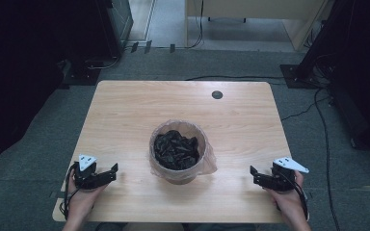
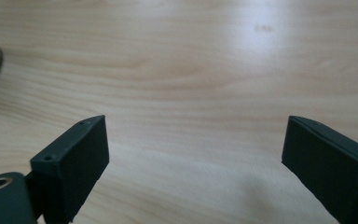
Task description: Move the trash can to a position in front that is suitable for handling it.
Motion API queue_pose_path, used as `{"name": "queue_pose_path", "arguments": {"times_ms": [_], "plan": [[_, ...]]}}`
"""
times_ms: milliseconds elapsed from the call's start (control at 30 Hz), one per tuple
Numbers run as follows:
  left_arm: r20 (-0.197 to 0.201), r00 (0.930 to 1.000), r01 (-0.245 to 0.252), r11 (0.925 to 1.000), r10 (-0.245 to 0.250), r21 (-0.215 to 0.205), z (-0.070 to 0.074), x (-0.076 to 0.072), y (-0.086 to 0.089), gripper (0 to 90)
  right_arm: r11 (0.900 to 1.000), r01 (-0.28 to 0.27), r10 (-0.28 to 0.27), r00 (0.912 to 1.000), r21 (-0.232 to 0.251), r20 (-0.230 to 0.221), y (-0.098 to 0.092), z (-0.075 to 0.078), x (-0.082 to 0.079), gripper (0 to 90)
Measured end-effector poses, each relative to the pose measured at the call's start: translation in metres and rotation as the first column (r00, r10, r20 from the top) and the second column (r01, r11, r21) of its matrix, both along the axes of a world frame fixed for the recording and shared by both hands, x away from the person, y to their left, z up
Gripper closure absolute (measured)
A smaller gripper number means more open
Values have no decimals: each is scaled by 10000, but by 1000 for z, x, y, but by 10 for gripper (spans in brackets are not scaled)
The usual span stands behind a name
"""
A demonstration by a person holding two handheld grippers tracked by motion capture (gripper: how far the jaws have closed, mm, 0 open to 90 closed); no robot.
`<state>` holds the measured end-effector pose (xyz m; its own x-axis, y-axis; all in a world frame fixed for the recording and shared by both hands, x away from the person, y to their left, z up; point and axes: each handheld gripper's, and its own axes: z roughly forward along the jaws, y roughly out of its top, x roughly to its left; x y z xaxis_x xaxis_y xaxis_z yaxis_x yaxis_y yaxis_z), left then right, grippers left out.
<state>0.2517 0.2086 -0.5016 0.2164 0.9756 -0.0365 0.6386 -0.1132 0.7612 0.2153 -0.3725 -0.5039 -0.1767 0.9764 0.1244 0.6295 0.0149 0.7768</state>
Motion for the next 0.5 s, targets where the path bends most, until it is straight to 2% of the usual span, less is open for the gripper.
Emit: {"name": "queue_pose_path", "arguments": {"times_ms": [200,333,500], "plan": [[-201,9998,10,9994,-3,340,-8,-5,10,100,9993,153,-171,9983,-332,-550,-11,-14,-8,24],[-449,9989,125,9999,-120,118,-16,-6,16,93,9991,258,-286,9957,-323,-881,-14,-20,-10,20],[-330,9992,236,9992,-226,319,-18,-7,15,93,9955,219,-297,9960,-922,-840,-9,-23,-12,17]]}}
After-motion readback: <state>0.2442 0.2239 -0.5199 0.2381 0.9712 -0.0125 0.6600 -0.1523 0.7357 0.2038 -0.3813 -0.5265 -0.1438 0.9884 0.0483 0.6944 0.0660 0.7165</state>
